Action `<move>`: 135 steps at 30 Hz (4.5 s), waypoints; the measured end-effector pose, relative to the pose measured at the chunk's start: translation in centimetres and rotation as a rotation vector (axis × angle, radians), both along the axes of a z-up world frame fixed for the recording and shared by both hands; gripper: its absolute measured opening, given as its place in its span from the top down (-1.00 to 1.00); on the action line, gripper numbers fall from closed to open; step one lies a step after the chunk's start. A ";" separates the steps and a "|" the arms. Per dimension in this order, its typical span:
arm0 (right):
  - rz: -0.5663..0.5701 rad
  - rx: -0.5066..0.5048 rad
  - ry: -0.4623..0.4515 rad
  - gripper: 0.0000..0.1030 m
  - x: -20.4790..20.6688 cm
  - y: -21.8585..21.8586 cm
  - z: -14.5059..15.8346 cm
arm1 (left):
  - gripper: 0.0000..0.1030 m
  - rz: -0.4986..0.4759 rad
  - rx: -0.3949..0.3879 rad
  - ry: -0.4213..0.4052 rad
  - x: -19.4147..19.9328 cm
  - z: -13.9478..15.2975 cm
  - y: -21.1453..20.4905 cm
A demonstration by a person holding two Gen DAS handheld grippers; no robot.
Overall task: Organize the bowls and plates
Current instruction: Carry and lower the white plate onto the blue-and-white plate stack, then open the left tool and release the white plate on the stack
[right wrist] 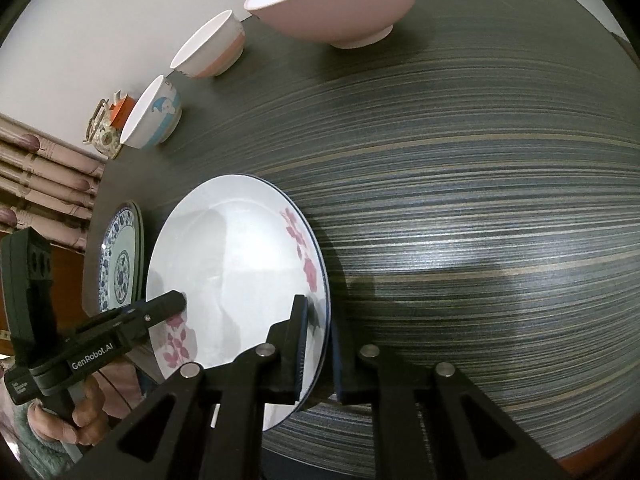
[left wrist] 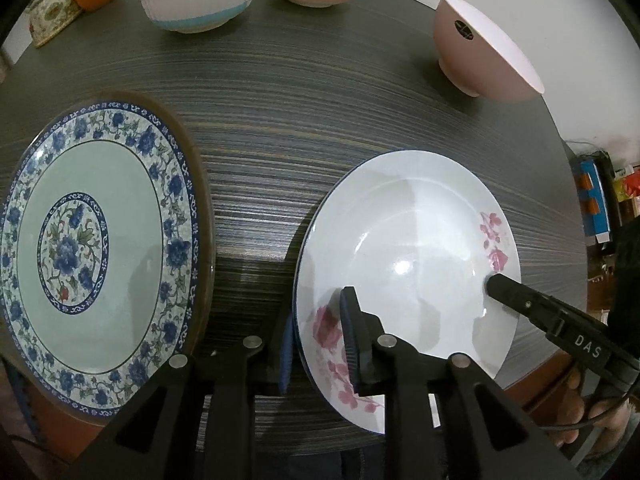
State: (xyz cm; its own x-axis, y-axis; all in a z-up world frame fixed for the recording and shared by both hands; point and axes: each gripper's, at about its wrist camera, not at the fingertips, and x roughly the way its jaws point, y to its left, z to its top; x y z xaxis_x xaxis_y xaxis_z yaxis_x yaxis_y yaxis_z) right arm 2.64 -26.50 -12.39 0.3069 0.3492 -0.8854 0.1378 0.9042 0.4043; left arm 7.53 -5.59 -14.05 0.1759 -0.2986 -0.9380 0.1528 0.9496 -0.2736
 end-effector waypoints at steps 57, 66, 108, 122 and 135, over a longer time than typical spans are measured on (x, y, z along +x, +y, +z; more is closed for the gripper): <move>0.214 -0.016 -0.082 0.81 6.6 18.2 5.1 | 0.74 0.281 0.022 -0.119 -0.3 6.3 20.3; 0.236 -0.014 -0.034 0.81 6.8 20.7 3.1 | 0.74 0.354 0.006 -0.083 -0.2 4.0 24.4; 0.214 -0.123 -0.030 0.57 7.2 24.2 2.2 | 0.55 0.343 0.006 -0.146 -0.2 2.8 23.8; 0.211 -0.164 -0.040 0.28 6.8 25.2 2.5 | 0.50 0.331 0.067 -0.178 -0.2 2.9 23.0; 0.216 -0.179 -0.035 0.26 7.6 26.1 2.6 | 0.33 0.287 0.205 -0.287 -0.8 3.8 21.5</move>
State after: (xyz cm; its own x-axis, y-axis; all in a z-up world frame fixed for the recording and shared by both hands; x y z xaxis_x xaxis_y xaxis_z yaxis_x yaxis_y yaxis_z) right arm 10.20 -0.41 -9.83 0.2734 0.2487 -0.9292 -0.0770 0.9686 0.2365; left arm 6.68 15.95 -10.27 0.4856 -0.0127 -0.8741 -0.0828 0.9947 -0.0605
